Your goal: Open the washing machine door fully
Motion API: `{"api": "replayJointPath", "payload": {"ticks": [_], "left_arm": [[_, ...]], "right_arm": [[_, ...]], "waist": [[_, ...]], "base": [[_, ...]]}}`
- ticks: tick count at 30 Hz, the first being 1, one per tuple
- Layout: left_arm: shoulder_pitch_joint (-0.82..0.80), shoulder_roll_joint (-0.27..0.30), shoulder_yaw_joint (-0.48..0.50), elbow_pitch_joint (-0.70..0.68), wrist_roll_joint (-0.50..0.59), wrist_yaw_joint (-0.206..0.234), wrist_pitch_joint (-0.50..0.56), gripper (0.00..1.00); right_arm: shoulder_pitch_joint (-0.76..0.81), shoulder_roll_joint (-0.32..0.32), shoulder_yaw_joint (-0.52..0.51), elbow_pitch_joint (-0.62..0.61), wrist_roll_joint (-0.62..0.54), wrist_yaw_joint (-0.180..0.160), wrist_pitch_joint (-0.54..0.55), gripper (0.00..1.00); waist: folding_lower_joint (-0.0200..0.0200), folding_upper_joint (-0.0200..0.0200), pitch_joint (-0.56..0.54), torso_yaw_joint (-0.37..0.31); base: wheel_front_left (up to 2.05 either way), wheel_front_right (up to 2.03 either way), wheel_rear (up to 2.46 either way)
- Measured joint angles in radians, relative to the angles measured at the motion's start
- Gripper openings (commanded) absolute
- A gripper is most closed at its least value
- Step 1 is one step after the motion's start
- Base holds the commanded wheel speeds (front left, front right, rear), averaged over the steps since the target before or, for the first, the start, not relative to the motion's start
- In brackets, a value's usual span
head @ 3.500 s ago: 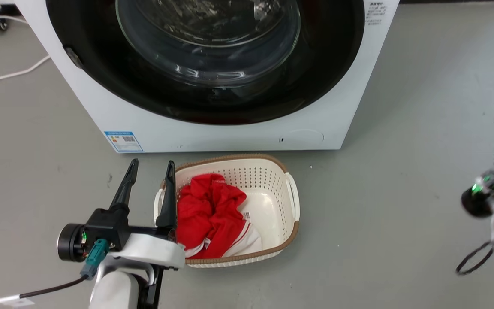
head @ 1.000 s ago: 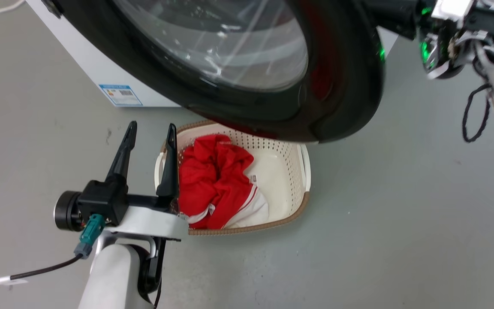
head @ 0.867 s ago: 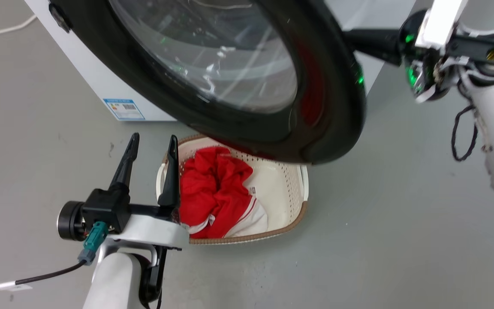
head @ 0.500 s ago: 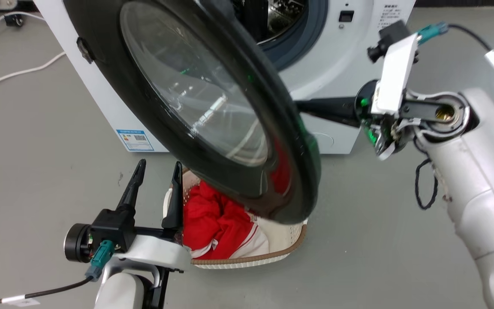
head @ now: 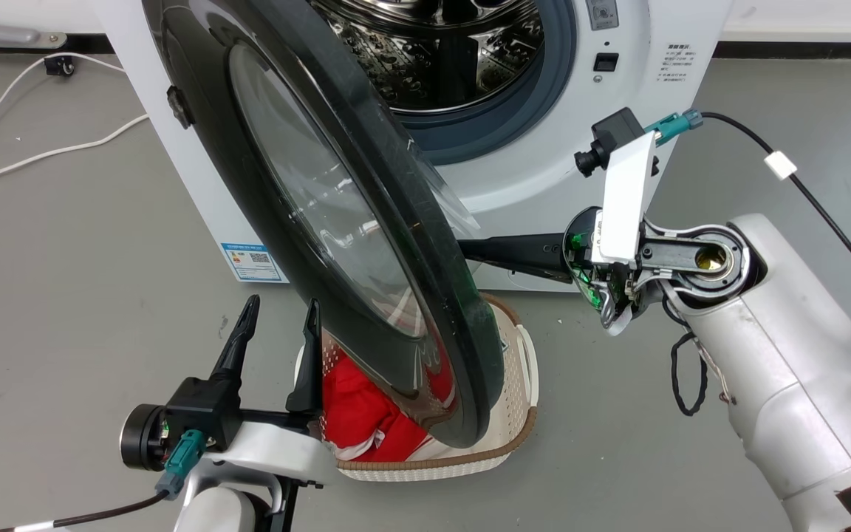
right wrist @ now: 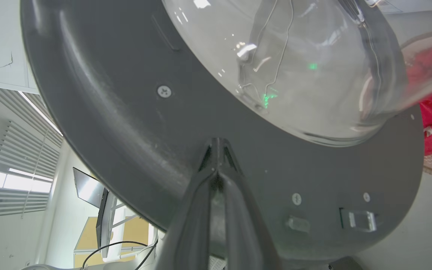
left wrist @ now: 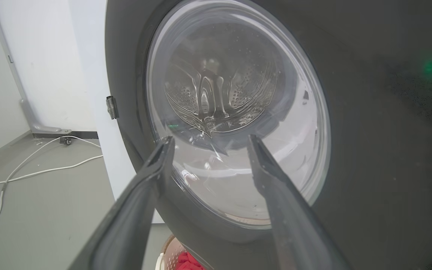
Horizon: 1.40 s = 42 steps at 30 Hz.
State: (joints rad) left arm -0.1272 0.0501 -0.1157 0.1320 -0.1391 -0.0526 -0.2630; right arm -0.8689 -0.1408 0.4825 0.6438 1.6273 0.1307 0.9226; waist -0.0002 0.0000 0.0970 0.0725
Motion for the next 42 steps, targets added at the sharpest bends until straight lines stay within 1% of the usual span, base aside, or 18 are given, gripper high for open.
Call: {"api": "replayJointPath", "payload": {"ticks": [4,7,14,20,24,27,31,32,33,34,38,40,42], "left_arm": [[0.000,0.000,-0.003,0.000,-0.007,0.002,0.000,1.00],[0.000,0.000,-0.005,0.000,-0.009,0.005,0.000,1.00],[0.002,0.000,-0.004,0.002,-0.015,0.010,0.000,1.00],[0.020,0.000,0.007,0.005,-0.015,0.010,0.000,1.00],[0.025,0.000,0.011,0.009,-0.015,0.010,0.000,1.00],[0.037,0.000,0.013,0.011,-0.015,0.010,0.000,1.00],[0.044,0.000,0.016,0.013,-0.015,0.010,0.000,1.00],[0.047,0.000,0.016,0.013,-0.015,0.010,0.000,1.00],[0.050,0.000,0.017,0.013,-0.015,0.010,0.000,1.00],[0.053,0.000,0.018,0.013,-0.015,0.010,0.000,1.00],[0.062,0.000,0.023,0.013,-0.012,0.009,0.000,1.00],[0.062,0.000,0.023,0.016,-0.004,0.007,0.000,1.00],[0.062,0.000,0.026,0.018,-0.004,0.007,0.000,1.00]], "right_arm": [[0.015,0.002,-0.012,-0.013,0.000,0.000,-0.046,0.00],[0.024,-0.008,-0.040,-0.056,-0.021,0.000,-0.132,0.00],[0.128,-0.066,-0.178,-0.169,-0.035,0.000,-0.366,0.00],[0.306,-0.116,-0.305,-0.286,0.002,0.000,-0.490,0.00],[0.449,-0.135,-0.383,-0.364,0.027,0.000,-0.560,0.00],[0.565,-0.135,-0.439,-0.434,0.044,0.000,-0.619,0.00],[0.723,-0.102,-0.479,-0.524,0.029,0.000,-0.706,0.00],[0.757,-0.092,-0.487,-0.540,0.017,0.000,-0.733,0.16],[0.788,-0.081,-0.492,-0.558,0.010,0.000,-0.753,0.73],[0.815,-0.072,-0.492,-0.573,-0.007,0.000,-0.774,1.00],[0.886,-0.049,-0.467,-0.593,-0.130,0.000,-0.870,1.00],[0.911,-0.047,-0.455,-0.586,-0.222,0.000,-0.932,1.00],[0.919,-0.050,-0.444,-0.570,-0.339,0.000,-0.998,1.00]], "waist": [[0.0001,0.0000,-0.001,0.000],[0.0000,0.0000,-0.002,-0.001],[0.0000,0.0000,-0.020,-0.008],[0.0001,0.0000,-0.041,-0.022],[0.0002,0.0000,-0.058,-0.025],[0.0002,0.0000,-0.072,-0.024],[0.0002,0.0000,-0.085,-0.023],[0.0002,0.0000,-0.087,-0.024],[0.0002,0.0000,-0.088,-0.025],[0.0001,0.0000,-0.089,-0.027],[0.0001,0.0000,-0.093,-0.037],[0.0002,0.0000,-0.095,-0.040],[0.0002,0.0000,-0.098,-0.043]], "base": [[0.00,0.00,0.00],[0.00,0.00,0.00],[0.00,0.00,0.00],[0.00,0.00,0.00],[0.00,0.00,0.00],[0.00,0.00,0.00],[0.00,0.00,0.00],[0.00,0.00,0.00],[0.00,0.00,0.00],[0.00,0.00,0.00],[0.00,0.00,0.00],[0.00,0.00,0.00],[0.00,0.00,0.00]]}}
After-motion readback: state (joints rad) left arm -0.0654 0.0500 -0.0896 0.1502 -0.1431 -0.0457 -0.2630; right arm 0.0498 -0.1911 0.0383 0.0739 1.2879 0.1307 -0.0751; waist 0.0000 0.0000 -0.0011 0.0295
